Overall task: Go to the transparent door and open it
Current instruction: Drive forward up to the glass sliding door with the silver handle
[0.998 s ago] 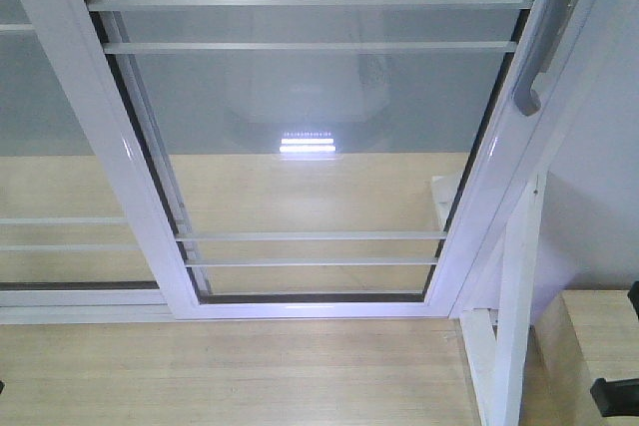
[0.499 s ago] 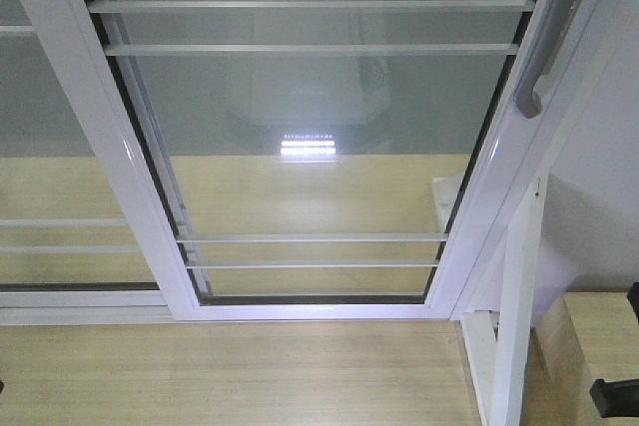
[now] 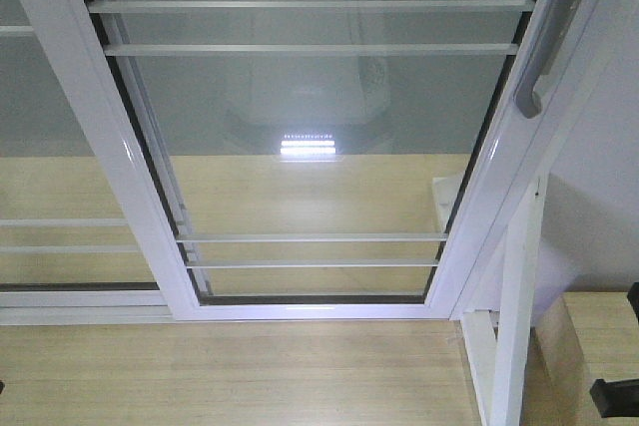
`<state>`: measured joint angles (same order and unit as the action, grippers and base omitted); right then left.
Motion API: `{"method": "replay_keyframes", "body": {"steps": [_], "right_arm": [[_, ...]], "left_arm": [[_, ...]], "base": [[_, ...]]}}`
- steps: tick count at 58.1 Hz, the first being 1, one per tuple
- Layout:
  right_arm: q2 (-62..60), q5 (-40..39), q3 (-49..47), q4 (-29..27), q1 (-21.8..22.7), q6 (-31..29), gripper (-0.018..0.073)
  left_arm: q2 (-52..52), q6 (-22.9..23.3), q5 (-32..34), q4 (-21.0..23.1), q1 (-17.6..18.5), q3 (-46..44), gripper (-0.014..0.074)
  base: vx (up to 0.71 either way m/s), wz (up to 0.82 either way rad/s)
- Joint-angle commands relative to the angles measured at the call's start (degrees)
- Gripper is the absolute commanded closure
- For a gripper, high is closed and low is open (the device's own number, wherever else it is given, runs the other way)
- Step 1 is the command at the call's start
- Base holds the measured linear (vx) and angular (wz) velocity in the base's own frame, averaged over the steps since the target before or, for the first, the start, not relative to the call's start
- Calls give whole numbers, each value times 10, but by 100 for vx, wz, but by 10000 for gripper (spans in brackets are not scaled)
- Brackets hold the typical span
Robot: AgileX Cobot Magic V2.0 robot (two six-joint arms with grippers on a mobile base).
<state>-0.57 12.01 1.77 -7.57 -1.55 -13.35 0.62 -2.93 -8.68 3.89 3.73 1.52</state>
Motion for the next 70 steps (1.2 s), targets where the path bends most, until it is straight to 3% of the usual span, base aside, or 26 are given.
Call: {"method": "replay_keyframes", "body": {"steps": [1,12,33,43,52,60,70], "right_arm": [[0,-46,8,1,1,-2,559],[0,-75,8,2,1,-2,559],[0,-281,6,-1,1,-2,559],[1,-216,-54,3,1,11,559],[38,-129,-162,6,1,-22,559],[120,-134,-248,6,1,-34,559],[254,-199,-306,6,1,-41,559]], "left_arm": [[8,5,48,1,2,17,594],[8,5,53,1,2,17,594],[8,5,122,2,2,17,594],[7,5,220,2,2,-7,594],[-7,5,227,2,2,-90,594],[-80,5,225,1,2,-186,594],[-224,3,226,1,2,-283,594]], "base": [[0,0],[0,0],[0,0],[0,0],[0,0],[0,0],[0,0]]}}
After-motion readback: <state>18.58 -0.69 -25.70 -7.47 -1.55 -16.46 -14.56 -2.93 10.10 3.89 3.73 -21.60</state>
